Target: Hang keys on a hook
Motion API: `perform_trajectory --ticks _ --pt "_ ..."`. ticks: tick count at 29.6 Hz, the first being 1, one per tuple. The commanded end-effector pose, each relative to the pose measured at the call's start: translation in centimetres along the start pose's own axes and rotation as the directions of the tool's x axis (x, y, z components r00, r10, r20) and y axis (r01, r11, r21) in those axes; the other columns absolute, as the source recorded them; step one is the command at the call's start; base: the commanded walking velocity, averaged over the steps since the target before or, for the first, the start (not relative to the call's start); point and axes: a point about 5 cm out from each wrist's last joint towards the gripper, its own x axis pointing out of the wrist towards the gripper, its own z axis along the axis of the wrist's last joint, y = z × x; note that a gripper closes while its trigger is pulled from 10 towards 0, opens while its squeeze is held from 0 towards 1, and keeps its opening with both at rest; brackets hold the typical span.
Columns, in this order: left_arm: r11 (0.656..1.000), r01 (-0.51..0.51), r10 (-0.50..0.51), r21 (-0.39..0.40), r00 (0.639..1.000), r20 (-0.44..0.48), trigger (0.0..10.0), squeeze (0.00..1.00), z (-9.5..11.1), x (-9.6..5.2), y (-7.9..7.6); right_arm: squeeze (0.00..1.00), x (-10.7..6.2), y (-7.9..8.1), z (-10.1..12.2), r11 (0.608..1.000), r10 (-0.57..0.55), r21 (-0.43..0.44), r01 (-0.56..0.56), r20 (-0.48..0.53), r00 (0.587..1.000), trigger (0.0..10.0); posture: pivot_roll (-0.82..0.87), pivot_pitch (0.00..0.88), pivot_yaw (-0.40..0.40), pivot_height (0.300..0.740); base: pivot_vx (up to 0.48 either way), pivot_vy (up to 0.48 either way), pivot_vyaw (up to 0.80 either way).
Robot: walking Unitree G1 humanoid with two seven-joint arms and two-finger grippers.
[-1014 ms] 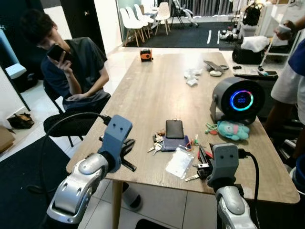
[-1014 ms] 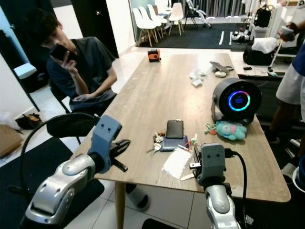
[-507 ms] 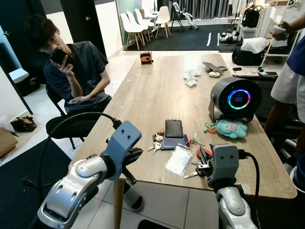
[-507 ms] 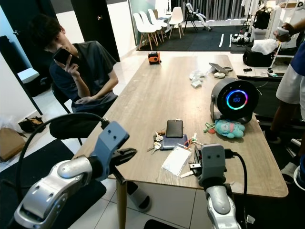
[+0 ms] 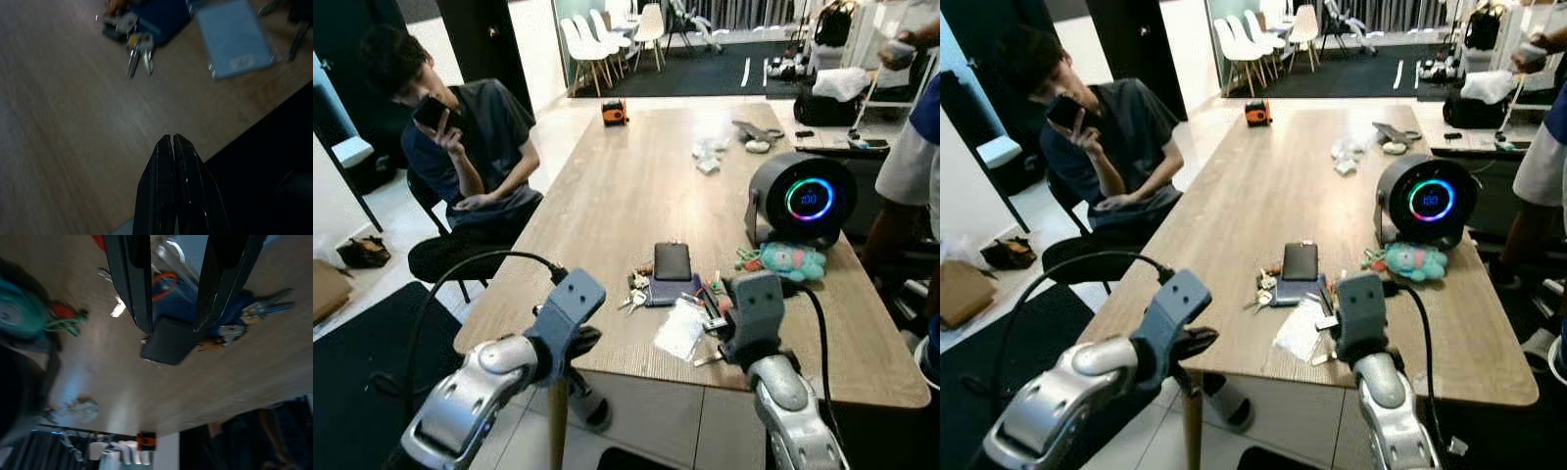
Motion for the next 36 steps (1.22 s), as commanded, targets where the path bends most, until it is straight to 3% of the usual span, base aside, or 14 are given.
perform_trajectory --ticks 1,5,9,12,17,18,20,24,30,31,33,36 --pt "1.0 -0.02 0.02 0.01 0.999 -0.025 10.0 0.0 -0.6 -0.5 0.5 0.0 -0.2 1.0 -0.7 0.999 0.044 0.024 -0.043 -0.034 0.998 10.0 0.03 0.138 0.124 0.74 0.0 0.0 0.0" --pt "0.999 -0.049 0.049 -0.02 0.999 0.014 10.0 0.0 -0.1 -0.1 0.4 0.0 -0.4 1.2 -1.0 0.995 0.029 0.094 -0.023 -0.065 0.997 10.0 0.04 0.137 0.116 0.74 0.0 0.0 0.0" --pt "0.999 -0.032 0.033 -0.025 0.999 0.035 10.0 0.0 0.3 0.1 -0.2 0.0 -0.9 1.6 -1.5 0.984 0.09 0.163 -0.071 -0.112 0.99 10.0 0.04 0.138 0.115 0.74 0.0 0.0 0.0" --pt "0.999 -0.029 0.029 -0.024 0.999 0.034 10.0 0.0 0.3 0.2 -0.3 0.0 -1.4 1.3 -1.3 0.981 0.102 0.176 -0.079 -0.124 0.987 10.0 0.03 0.14 0.116 0.74 0.0 0.0 0.0" --pt "1.0 -0.022 0.023 -0.021 0.999 0.039 10.0 0.0 0.4 0.5 -0.3 0.0 -2.7 -0.8 -1.9 0.995 0.066 0.094 -0.042 -0.267 0.961 10.0 0.02 0.141 0.123 0.74 0.0 0.0 0.0" --pt "1.0 -0.016 0.017 -0.021 0.999 0.045 10.0 0.0 0.6 0.7 -0.4 0.0 -3.5 -2.1 -2.1 0.998 0.053 0.047 -0.04 -0.33 0.942 10.0 0.01 0.141 0.126 0.74 0.0 0.0 0.0" --pt "1.0 -0.013 0.014 -0.02 0.999 0.047 10.0 0.0 0.6 0.7 -0.4 0.0 -3.8 -2.7 -1.9 0.999 0.051 0.027 -0.045 -0.343 0.938 10.0 0.01 0.142 0.129 0.74 0.0 0.0 0.0" --pt "1.0 -0.001 0.002 -0.017 0.999 0.051 10.0 0.0 0.7 1.1 -0.6 0.0 -4.1 -4.6 -1.2 0.999 0.032 -0.015 -0.04 -0.349 0.936 10.0 -0.01 0.14 0.134 0.74 0.0 0.0 0.0" --pt "1.0 0.004 -0.003 -0.015 0.999 0.054 10.0 0.0 0.8 1.4 -0.7 0.0 -4.0 -5.2 -1.3 0.999 0.017 0.037 -0.004 -0.356 0.934 10.0 -0.01 0.139 0.135 0.74 0.0 0.0 0.0" --pt "1.0 0.004 -0.003 -0.015 0.998 0.057 10.0 0.0 0.9 1.5 -0.7 0.0 -3.5 -5.5 -0.2 0.998 -0.013 0.053 0.03 -0.305 0.952 10.0 -0.01 0.135 0.128 0.74 0.0 0.0 0.0" --pt "1.0 0.004 -0.003 -0.015 0.998 0.057 10.0 0.0 0.9 1.5 -0.7 0.0 -3.5 -5.5 -0.2 0.998 -0.013 0.053 0.03 -0.305 0.952 10.0 -0.01 0.135 0.128 0.74 0.0 0.0 0.0" --pt "1.0 -0.001 0.002 -0.019 0.998 0.055 10.0 0.0 0.6 1.5 -0.8 0.0 -3.2 -6.0 1.8 1.0 0.001 0.025 0.006 -0.257 0.966 10.0 0.0 0.134 0.121 0.74 0.0 0.0 0.0"
